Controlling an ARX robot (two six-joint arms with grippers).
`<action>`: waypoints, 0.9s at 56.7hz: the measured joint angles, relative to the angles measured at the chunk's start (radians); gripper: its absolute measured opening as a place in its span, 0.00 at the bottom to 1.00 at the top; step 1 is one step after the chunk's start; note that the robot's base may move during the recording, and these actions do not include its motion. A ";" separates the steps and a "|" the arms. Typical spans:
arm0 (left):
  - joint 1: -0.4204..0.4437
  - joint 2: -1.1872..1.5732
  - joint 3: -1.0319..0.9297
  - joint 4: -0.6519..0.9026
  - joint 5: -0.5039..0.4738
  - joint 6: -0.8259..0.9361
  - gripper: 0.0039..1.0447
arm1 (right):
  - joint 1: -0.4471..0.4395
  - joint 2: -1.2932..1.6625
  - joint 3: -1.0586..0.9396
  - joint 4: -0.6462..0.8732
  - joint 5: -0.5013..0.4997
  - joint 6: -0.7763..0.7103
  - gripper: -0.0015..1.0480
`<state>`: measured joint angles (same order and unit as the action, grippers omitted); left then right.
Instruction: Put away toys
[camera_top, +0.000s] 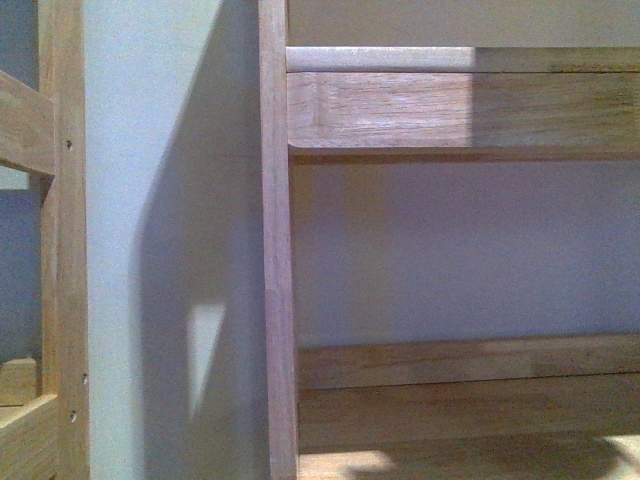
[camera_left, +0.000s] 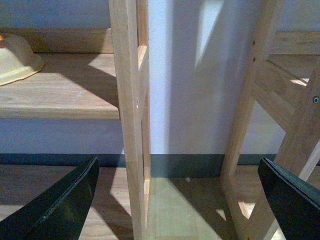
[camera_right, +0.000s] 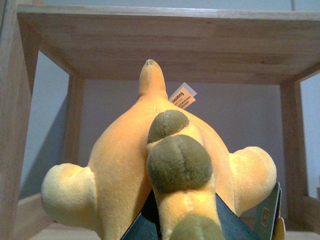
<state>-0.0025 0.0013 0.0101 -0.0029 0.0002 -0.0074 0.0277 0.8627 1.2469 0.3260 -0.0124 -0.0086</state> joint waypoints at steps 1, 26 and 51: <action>0.000 0.000 0.000 0.000 0.000 0.000 0.94 | -0.005 0.010 0.006 0.003 -0.007 0.017 0.06; 0.000 0.000 0.000 0.000 0.000 0.000 0.94 | -0.047 0.401 0.294 -0.001 -0.105 0.232 0.06; 0.000 0.000 0.000 0.000 0.000 0.000 0.94 | 0.068 0.650 0.527 -0.095 -0.070 0.341 0.06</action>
<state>-0.0025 0.0013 0.0101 -0.0029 0.0002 -0.0074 0.0956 1.5124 1.7741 0.2310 -0.0822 0.3325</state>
